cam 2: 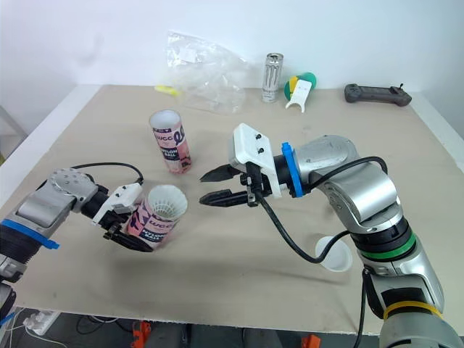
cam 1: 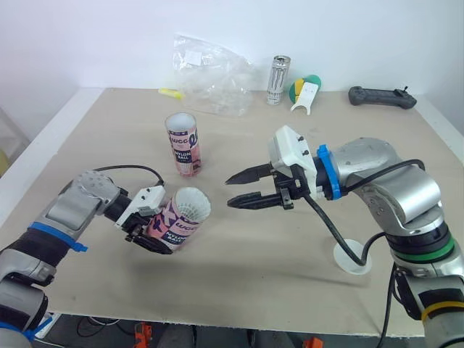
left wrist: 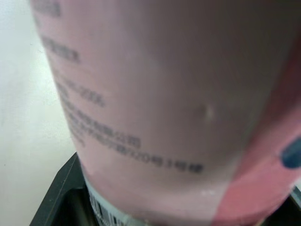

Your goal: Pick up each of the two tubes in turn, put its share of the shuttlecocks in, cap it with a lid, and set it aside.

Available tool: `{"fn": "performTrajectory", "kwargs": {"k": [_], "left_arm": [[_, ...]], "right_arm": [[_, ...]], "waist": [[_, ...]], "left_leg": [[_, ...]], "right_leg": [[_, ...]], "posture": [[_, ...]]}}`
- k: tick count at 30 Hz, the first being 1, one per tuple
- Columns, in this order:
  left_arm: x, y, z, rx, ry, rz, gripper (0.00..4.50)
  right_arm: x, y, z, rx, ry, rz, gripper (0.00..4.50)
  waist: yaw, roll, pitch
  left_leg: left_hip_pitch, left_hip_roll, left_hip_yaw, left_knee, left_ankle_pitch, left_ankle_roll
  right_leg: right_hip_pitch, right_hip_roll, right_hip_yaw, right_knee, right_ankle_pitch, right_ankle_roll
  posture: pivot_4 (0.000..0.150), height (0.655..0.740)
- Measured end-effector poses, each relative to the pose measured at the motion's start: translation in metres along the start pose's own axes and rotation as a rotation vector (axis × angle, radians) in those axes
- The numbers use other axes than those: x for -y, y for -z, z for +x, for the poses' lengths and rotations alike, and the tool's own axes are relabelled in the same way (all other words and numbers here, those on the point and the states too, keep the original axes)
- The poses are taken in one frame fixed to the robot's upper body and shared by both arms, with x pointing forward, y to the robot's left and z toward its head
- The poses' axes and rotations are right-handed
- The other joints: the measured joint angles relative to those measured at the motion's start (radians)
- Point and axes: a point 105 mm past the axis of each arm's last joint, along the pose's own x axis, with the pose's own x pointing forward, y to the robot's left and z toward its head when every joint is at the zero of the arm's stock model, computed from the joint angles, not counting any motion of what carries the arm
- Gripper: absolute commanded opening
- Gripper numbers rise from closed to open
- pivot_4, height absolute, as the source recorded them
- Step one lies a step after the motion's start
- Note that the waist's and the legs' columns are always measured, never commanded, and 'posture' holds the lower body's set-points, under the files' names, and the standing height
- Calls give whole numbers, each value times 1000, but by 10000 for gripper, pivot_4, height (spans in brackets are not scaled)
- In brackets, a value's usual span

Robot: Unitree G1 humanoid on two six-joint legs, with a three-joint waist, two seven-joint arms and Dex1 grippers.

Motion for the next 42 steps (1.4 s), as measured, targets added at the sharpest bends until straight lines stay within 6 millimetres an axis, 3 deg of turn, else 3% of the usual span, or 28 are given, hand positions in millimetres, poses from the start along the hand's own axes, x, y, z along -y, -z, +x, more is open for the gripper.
{"fn": "performTrajectory", "kwargs": {"k": [10, 19, 28, 37, 42], "left_arm": [[-9, -10, 10, -7, 41, 66, 28340], [-24, -16, 20, 26, 48, 84, 28340], [-25, -24, 28, 67, 76, 16, 28340], [-24, -23, 26, 72, 76, -46, 28340], [-21, -27, 29, 65, 89, -19, 28340]], "right_arm": [[-2, -23, 3, 1, -86, -101, 687], [-1, 2, 48, -190, -213, -192, 687], [6, 18, 67, -310, -289, -292, 687], [13, 20, 76, -370, -332, -393, 687], [12, 15, 68, -297, -341, -274, 687]], "waist": [[-4, 0, 7], [12, 2, 7], [15, 1, 7], [7, 1, 7], [5, 1, 8]], "left_leg": [[-1, 0, -1, 0, 0, 0], [-1, -1, -2, 3, 7, -6], [-3, -1, -3, 1, 8, -7], [-3, -1, -5, -1, 8, -7], [-4, -1, -5, -1, 8, -7]], "right_leg": [[-1, 0, -1, 0, 1, -2], [1, 0, -2, 0, 4, 5], [-1, 0, -1, 0, 4, 4], [-1, 0, -3, 1, 3, 2], [-1, 0, -3, 1, 4, 0]], "posture": [[1500, 7400], [1500, 7400], [1500, 7400], [1500, 7400], [1500, 7400]]}}
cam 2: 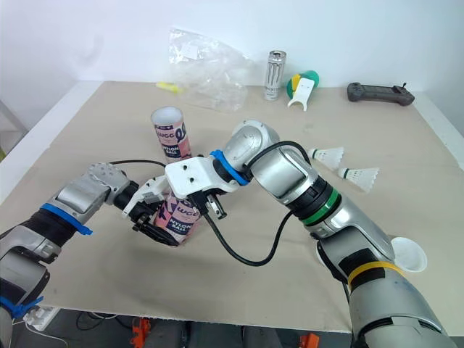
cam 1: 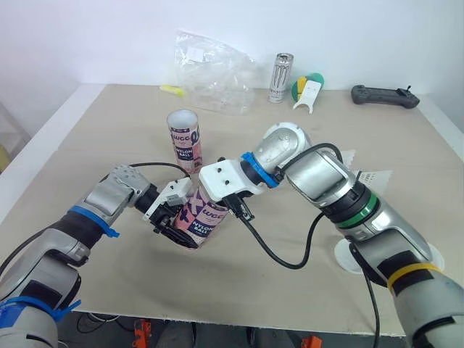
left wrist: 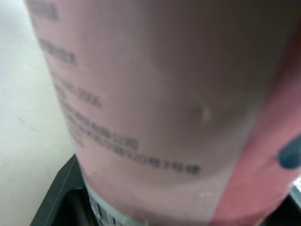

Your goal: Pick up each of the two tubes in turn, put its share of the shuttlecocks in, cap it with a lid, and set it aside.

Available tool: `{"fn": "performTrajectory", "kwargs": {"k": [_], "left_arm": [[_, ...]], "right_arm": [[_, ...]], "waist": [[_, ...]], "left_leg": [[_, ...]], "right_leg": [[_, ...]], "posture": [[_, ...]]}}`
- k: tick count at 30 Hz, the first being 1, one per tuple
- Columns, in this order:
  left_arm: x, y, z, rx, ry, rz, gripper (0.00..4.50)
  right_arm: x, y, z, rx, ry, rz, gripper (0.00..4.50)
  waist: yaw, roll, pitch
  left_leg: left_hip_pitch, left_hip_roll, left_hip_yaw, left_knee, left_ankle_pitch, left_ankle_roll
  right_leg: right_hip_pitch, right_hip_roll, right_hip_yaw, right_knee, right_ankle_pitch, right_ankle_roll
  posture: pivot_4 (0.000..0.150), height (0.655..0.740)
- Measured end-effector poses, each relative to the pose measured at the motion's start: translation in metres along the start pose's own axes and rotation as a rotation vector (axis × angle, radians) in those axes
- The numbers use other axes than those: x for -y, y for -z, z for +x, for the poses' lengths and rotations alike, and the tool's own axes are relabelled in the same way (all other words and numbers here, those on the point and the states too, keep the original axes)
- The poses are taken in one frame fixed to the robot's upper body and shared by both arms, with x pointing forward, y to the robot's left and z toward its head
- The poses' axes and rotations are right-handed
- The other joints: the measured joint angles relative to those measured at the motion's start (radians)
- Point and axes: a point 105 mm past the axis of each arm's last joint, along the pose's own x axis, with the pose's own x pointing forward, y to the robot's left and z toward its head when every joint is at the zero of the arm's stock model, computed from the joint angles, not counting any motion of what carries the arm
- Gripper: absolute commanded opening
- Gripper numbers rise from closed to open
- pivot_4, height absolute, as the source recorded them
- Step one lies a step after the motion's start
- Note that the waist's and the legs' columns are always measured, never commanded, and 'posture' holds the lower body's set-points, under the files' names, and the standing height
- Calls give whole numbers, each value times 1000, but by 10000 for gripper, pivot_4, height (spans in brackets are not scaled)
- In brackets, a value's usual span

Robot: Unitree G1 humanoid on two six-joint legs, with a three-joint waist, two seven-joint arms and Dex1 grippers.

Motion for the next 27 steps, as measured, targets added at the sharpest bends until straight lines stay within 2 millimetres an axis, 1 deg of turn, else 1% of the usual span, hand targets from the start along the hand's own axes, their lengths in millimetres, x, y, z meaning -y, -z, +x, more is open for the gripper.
{"fn": "performTrajectory", "kwargs": {"k": [1, 2, 5, 7, 9, 11, 13, 14, 16, 18, 19, 20, 22, 23, 24, 25, 26, 27], "left_arm": [[1, -1, 2, 3, 7, 8, 28340], [2, -1, 2, 4, 9, 13, 28340], [3, -1, 3, 6, 10, 16, 28340], [4, 0, 2, 13, 7, 15, 28340], [4, 1, 2, 19, 2, 11, 28340], [6, 0, 4, 22, 8, 20, 28340], [8, 0, 6, 33, 14, 26, 28340], [9, 0, 7, 46, 11, 30, 28340], [9, -1, 8, 74, 5, 36, 28340], [9, -4, 15, 116, 7, 52, 28340], [8, -8, 19, 146, 1, 73, 28340], [6, -17, 24, 198, -14, 110, 28340], [2, -33, 25, 301, -52, 161, 28340], [2, -36, 24, 321, -63, 170, 28340], [1, -40, 24, 343, -72, 185, 28340], [1, -43, 24, 365, -79, 197, 28340], [1, -43, 25, 374, -84, 198, 28340], [1, -43, 29, 384, -82, 202, 28340]], "right_arm": [[0, -3, -9, 44, 10, 35, 687], [0, -7, -21, 89, 21, 59, 687], [-4, -11, -50, 129, 65, 88, 687], [-9, -6, -65, 117, 93, 116, 687], [-13, -1, -69, 107, 98, 142, 687], [-21, 2, -71, 103, 100, 148, 687], [-32, 10, -82, 80, 130, 174, 687], [-37, 16, -93, 62, 181, 196, 687], [-42, 20, -113, 38, 272, 217, 687], [-50, 18, -126, 35, 326, 225, 687], [-56, 19, -130, 35, 342, 239, 6530], [-68, 22, -134, 31, 349, 275, 10251], [-89, 33, -134, 17, 342, 367, 19674], [-93, 36, -132, 17, 335, 392, 23778], [-101, 41, -131, 1, 334, 420, 28597], [-110, 48, -130, -20, 323, 458, 34266], [-116, 53, -129, -37, 313, 482, 38033], [-123, 61, -129, -64, 301, 510, 38033]], "waist": [[0, -1, 3], [0, -2, 4], [0, -2, 4], [0, -2, 4], [-6, -1, 4], [-6, -1, 5], [-4, -2, 5], [-5, -2, 6], [-6, -1, 7], [-7, -2, 7], [-6, -2, 7], [-2, -3, 8], [-1, -4, 8], [-1, -4, 9], [-5, -4, 9], [-6, -4, 9], [-9, -4, 9], [-11, -3, 9]], "left_leg": [[0, 0, 0, 0, 0, 0], [-1, 0, -1, 0, 0, 0], [-1, 0, -1, -1, 0, 0], [-1, 0, -1, -1, 0, 0], [0, 0, -1, -1, 0, 1], [-1, 0, -1, -1, 0, 1], [-2, 0, 0, -1, 0, 1], [-3, -1, 0, -1, 0, 1], [-4, -1, 0, -1, -1, 1], [-4, -1, 0, -1, -1, 1], [-5, 0, 0, -1, -1, 1], [-6, 0, 0, 0, -1, 1], [-7, 1, 0, 0, -1, 1], [-7, 1, 0, 1, -1, 1], [-7, 1, 1, 1, -1, 1], [-7, 1, 1, 1, -1, 1], [-7, 1, 1, 1, -1, 1], [-7, 1, 2, 1, -1, 1]], "right_leg": [[0, 0, 0, 0, 2, -4], [0, 0, -1, 0, 2, -4], [0, 0, -1, 0, 1, -5], [0, 0, -2, 0, 1, -6], [0, 0, -2, 0, 0, -6], [0, -1, -3, 0, 0, -6], [0, -2, -3, -1, -1, -5], [-1, -2, -3, -1, -1, -5], [-1, -3, -3, -1, -1, -5], [-2, -2, -4, -1, -1, -5], [-2, -2, -5, -1, -1, -6], [-2, -3, -7, -1, -1, -6], [-3, -3, -8, -1, -1, -7], [-3, -3, -8, -1, -1, -7], [-3, -3, -7, -1, -1, -7], [-3, -3, -7, 0, -1, -7], [-3, -2, -7, 0, -1, -7], [-3, -2, -6, 0, -1, -7]], "posture": [[1500, 7400], [1500, 7400], [1500, 7400], [1500, 7400], [1500, 7400], [1500, 7400], [1500, 7400], [1500, 7400], [1500, 7400], [1500, 7400], [1500, 7400], [1500, 7400], [1500, 7400], [1500, 7400], [1500, 7400], [1500, 7400], [1500, 7400], [1500, 7400]]}}
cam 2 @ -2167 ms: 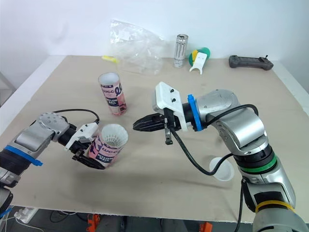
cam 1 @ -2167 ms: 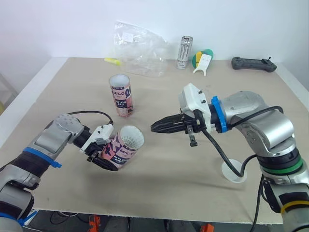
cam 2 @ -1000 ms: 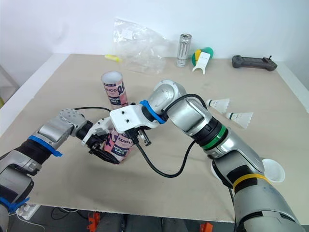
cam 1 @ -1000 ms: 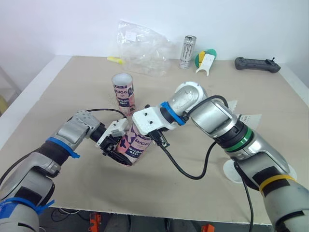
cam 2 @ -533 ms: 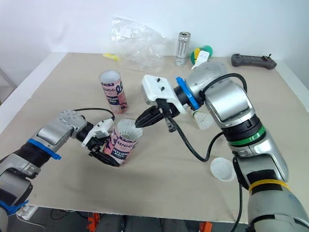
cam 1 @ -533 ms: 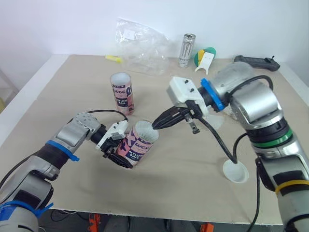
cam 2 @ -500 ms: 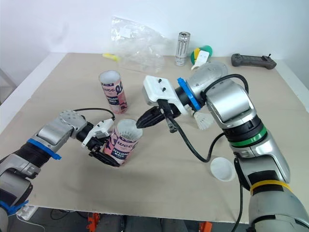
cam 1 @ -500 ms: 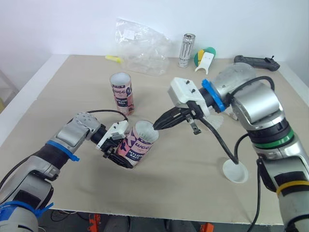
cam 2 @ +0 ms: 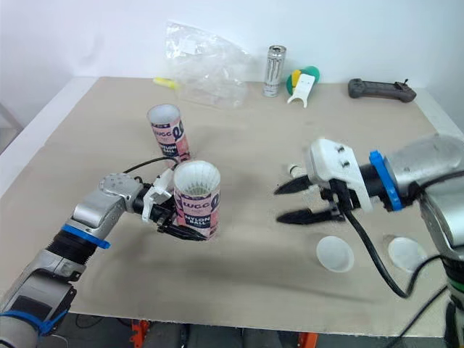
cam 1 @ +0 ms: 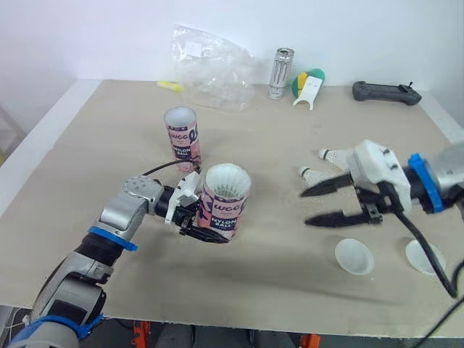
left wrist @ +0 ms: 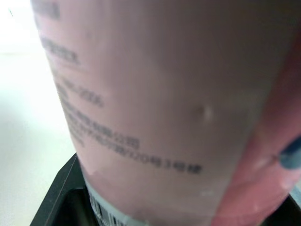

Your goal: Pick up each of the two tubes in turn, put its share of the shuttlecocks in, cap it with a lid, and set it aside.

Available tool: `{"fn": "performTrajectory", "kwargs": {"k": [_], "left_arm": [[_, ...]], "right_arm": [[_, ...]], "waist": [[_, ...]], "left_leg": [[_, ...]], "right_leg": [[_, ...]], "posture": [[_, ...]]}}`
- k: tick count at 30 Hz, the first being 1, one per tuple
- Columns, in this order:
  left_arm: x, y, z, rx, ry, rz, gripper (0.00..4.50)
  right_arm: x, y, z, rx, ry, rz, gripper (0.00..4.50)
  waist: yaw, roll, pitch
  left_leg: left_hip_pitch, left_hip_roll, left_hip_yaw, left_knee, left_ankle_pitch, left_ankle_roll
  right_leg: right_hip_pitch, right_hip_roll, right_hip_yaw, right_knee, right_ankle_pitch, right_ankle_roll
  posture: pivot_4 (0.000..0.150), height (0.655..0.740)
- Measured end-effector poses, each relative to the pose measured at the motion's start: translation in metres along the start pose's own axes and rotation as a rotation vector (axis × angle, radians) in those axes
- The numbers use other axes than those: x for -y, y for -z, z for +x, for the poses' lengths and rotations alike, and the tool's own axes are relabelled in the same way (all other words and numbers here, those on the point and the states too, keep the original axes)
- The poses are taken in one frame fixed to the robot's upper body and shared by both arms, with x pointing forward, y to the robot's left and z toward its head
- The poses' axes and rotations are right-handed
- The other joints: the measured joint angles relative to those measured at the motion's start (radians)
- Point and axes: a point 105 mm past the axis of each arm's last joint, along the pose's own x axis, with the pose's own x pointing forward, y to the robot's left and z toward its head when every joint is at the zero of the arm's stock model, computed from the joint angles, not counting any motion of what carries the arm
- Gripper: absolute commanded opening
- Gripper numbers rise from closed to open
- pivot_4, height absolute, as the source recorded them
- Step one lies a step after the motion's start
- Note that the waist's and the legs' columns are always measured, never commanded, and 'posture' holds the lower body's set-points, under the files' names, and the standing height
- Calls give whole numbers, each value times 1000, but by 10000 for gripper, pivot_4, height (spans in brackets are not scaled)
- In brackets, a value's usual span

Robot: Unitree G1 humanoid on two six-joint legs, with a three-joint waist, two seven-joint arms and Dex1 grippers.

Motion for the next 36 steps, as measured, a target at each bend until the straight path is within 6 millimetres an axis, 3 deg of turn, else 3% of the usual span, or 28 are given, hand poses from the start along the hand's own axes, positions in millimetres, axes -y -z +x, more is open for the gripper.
{"fn": "performTrajectory", "kwargs": {"k": [5, 11, 17, 23, 30, 33, 36], "left_arm": [[6, 10, 17, 31, 28, -10, 28340], [6, 10, 42, 100, 47, -15, 28340], [-6, 22, 42, 129, -32, -55, 28340], [-7, 37, 38, 97, -47, -43, 28340], [-6, 41, 41, 62, -11, 83, 28340], [-9, 41, 44, 71, 2, 54, 28340], [-10, 40, 47, 79, 15, 15, 28340]], "right_arm": [[3, 28, -13, -100, 24, 45, 38033], [11, 78, -21, -232, 61, 135, 38033], [16, 113, -16, -309, 75, 199, 38033], [19, 131, -9, -361, 90, 203, 38033], [21, 134, -8, -363, 101, 197, 38033], [20, 135, -10, -375, 99, 198, 30613], [20, 135, -10, -382, 88, 196, 16853]], "waist": [[0, 0, 0], [0, 0, 1], [-2, 0, 1], [-1, 1, 1], [-1, 1, 1], [0, 1, 1], [1, 1, 1]], "left_leg": [[0, 0, 1, 1, 1, -1], [0, 0, 2, 3, 1, -1], [2, 0, 3, 3, 1, -1], [2, 0, 4, 3, 1, -2], [7, 0, 4, 3, 2, -3], [7, 0, 4, 4, 3, -4], [7, 0, 4, 4, 3, -4]], "right_leg": [[0, 0, 1, 0, 2, 2], [1, 0, 3, -1, 3, 4], [1, 1, 4, 0, 3, 4], [2, 1, 5, -1, 3, 4], [7, 1, 5, -1, 2, 10], [8, 1, 6, -1, 3, 12], [8, 1, 6, -1, 3, 12]], "posture": [[1500, 7400], [1500, 7400], [1500, 7400], [1500, 7400], [1500, 7400], [1500, 7400], [1500, 7400]]}}
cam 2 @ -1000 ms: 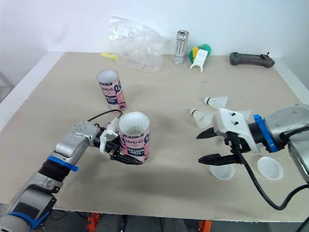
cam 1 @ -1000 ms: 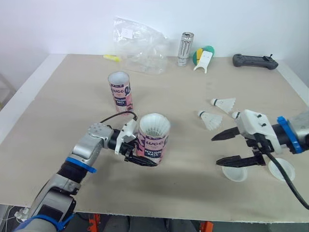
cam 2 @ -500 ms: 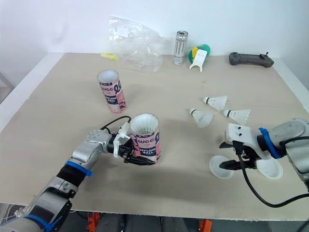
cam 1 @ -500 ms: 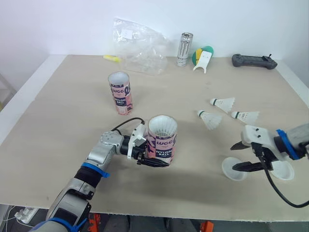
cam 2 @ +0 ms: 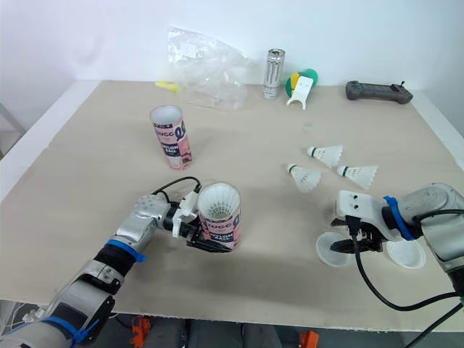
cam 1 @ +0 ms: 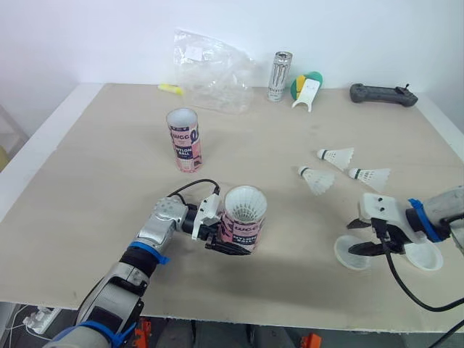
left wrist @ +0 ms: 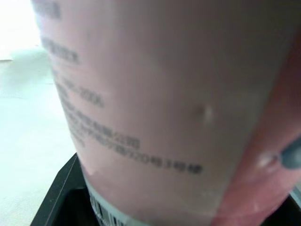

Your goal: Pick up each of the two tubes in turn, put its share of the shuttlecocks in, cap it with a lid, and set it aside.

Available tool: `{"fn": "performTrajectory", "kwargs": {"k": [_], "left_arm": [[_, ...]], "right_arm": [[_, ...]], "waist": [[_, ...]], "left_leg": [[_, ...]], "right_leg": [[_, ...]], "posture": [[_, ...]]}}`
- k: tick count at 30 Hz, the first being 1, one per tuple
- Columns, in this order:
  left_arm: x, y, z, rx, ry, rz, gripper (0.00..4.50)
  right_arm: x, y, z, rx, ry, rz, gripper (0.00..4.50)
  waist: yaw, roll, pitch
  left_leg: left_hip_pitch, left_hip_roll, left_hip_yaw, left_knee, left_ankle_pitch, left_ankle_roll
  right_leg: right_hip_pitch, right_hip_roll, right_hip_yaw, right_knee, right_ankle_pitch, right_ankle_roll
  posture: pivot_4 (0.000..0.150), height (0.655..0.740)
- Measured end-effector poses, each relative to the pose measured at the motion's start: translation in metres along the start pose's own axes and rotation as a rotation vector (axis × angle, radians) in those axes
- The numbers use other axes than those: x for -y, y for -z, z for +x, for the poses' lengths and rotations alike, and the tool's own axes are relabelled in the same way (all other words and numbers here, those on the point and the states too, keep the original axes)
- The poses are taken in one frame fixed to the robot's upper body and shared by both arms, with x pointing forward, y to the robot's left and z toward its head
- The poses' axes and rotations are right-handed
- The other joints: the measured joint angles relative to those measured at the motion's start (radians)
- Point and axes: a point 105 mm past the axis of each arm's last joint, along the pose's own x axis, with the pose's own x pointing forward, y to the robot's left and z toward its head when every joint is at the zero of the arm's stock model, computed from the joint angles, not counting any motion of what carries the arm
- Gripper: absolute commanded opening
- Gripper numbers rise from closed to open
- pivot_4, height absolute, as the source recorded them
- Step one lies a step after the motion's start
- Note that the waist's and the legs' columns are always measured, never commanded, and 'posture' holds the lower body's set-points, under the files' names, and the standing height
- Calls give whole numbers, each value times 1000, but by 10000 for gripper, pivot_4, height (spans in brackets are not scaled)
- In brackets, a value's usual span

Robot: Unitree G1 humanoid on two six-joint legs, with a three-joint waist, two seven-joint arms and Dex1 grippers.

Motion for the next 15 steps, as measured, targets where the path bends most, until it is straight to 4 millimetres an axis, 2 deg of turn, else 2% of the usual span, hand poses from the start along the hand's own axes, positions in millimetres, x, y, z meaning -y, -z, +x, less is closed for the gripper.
{"fn": "performTrajectory", "kwargs": {"k": [2, 4, 12, 15], "left_arm": [[-1, -1, 2, -2, 9, -11, 28340], [-1, 0, 2, -12, 14, -9, 28340], [-2, 0, 2, -30, 26, 10, 28340], [-2, 1, 1, -37, 27, 18, 28340]], "right_arm": [[-1, -1, 0, -4, -13, -4, 6816], [1, -2, -1, -10, -11, -15, 640], [0, -5, -1, -27, -32, -42, 640], [2, -17, -2, -4, -24, -64, 640]], "waist": [[0, 0, 0], [-1, 0, 0], [-1, 0, 0], [-1, 1, 0]], "left_leg": [[0, 0, 0, 0, 0, 0], [0, 0, 0, 0, 0, 0], [0, 0, 0, 0, 0, 0], [0, 0, 0, 0, 0, 0]], "right_leg": [[0, 0, 0, 0, 0, 0], [0, 0, 0, 0, 0, 0], [0, 0, 0, 0, 0, 0], [0, 0, 0, 0, 0, 0]], "posture": [[1500, 7400], [1500, 7400], [1500, 7400], [1500, 7400]]}}
